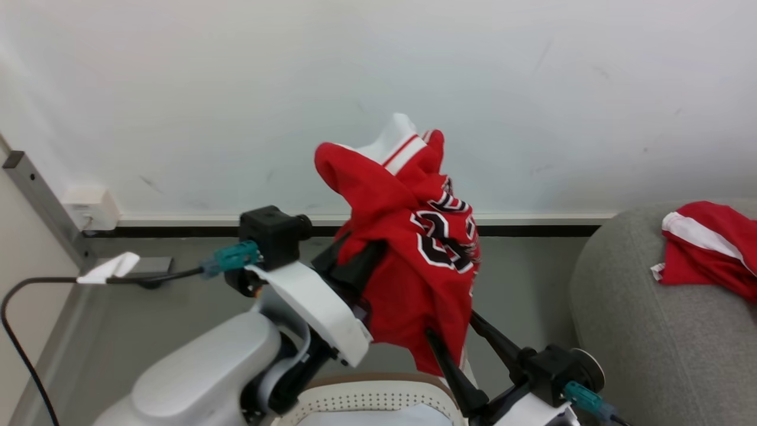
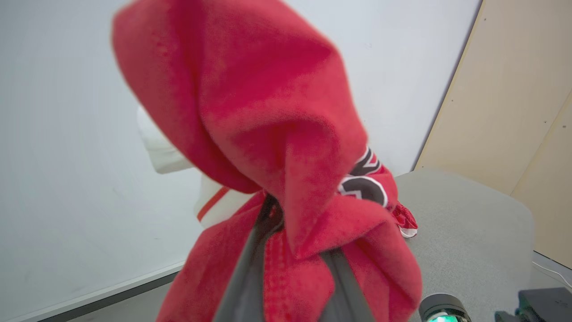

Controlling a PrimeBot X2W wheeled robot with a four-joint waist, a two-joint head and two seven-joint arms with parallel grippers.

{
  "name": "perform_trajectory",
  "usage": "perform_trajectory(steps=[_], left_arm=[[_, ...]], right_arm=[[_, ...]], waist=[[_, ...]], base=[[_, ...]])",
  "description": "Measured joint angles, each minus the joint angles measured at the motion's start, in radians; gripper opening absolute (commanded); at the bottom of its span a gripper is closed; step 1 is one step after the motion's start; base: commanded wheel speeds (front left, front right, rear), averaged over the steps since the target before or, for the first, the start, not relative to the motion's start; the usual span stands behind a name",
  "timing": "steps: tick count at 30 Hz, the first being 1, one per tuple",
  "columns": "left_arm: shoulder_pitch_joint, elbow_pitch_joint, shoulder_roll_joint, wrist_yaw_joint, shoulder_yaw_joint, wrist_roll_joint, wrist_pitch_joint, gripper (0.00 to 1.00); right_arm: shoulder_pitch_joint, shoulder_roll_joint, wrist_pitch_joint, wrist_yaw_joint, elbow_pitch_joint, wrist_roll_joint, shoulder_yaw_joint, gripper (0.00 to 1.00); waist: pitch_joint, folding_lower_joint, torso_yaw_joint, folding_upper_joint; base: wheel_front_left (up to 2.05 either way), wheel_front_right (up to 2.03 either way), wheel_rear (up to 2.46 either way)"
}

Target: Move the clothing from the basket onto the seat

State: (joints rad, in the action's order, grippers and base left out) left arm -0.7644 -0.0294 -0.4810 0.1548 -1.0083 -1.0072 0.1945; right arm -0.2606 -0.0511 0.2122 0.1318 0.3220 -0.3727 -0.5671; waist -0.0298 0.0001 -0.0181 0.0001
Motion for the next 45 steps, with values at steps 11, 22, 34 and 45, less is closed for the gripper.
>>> perform_trajectory(steps=[11, 22, 34, 45], left_arm=[[0.030, 0.022, 0.077, -0.019, -0.075, -0.003, -0.027, 0.00], [0.068, 0.023, 0.076, -0.018, -0.075, -0.034, -0.034, 0.00], [0.079, 0.005, 0.066, -0.013, -0.109, -0.021, -0.040, 1.00], [0.121, 0.006, 0.085, -0.030, -0.164, -0.005, -0.034, 1.00]], right_arm=[[-0.118, 0.001, 0.018, 0.000, 0.210, -0.009, -0.047, 1.00], [-0.122, 0.002, 0.046, 0.000, 0.218, -0.077, -0.051, 0.00], [-0.062, 0.002, 0.050, 0.000, 0.095, -0.133, 0.095, 0.00], [-0.044, -0.009, 0.050, 0.000, -0.025, -0.124, 0.266, 0.00]], waist=[[-0.027, 0.0000, 0.095, 0.0000], [-0.056, 0.0000, 0.169, 0.0000], [-0.043, 0.0000, 0.140, 0.0000], [-0.024, 0.0000, 0.035, 0.0000]], base=[[0.00, 0.00, 0.00], [0.00, 0.00, 0.00], [0.00, 0.00, 0.00], [0.00, 0.00, 0.00]])
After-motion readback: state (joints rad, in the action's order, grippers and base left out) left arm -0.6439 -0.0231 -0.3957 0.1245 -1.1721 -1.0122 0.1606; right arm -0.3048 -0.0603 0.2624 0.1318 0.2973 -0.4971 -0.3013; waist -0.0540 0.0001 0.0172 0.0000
